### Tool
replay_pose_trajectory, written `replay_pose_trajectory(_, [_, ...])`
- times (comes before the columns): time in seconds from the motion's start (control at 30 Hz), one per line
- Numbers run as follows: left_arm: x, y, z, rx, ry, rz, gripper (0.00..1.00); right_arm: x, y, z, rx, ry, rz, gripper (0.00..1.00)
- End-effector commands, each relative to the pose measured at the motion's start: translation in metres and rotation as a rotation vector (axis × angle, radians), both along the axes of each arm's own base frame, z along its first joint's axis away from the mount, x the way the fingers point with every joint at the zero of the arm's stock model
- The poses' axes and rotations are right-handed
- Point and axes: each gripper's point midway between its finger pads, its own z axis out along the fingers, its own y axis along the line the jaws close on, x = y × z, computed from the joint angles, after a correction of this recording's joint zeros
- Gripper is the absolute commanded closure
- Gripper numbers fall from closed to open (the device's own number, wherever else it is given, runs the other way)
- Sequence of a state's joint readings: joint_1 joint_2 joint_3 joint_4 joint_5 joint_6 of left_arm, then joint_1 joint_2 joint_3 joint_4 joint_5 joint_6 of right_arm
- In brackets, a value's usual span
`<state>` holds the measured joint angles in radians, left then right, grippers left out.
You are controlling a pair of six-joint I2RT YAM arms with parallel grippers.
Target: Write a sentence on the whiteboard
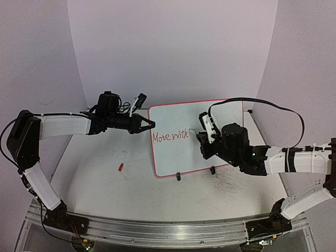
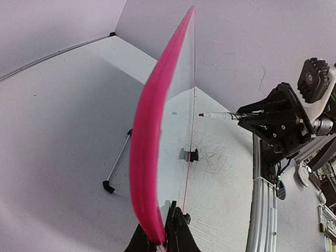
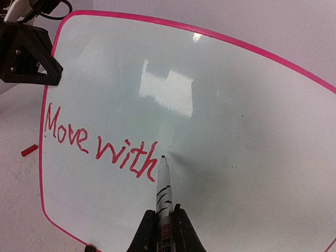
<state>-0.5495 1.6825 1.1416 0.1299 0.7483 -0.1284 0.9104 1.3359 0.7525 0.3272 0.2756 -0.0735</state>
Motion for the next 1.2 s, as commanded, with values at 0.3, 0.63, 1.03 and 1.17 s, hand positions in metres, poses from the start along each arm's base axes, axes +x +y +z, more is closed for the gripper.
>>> replay_pose_trajectory(0.3, [0.032,0.015,0.001,0.085,-0.115,0.147,1.0,0.012,0.003,0.024,0.077,-0.045,-0.046,1.0])
replay_pose_trajectory(0.63, [0.031,0.015,0.002,0.083,-0.116,0.145,1.0,0.015,0.0,0.019,0.071,-0.035,-0.078,1.0])
replay_pose_trajectory(1.03, [0.031,0.015,0.003,0.083,-0.121,0.146,1.0,0.0,-0.019,0.015,0.053,-0.032,-0.077,1.0])
replay_pose_trajectory(1.17, [0.031,0.015,0.003,0.083,-0.12,0.145,1.0,0.004,-0.013,0.006,0.028,-0.009,-0.075,1.0])
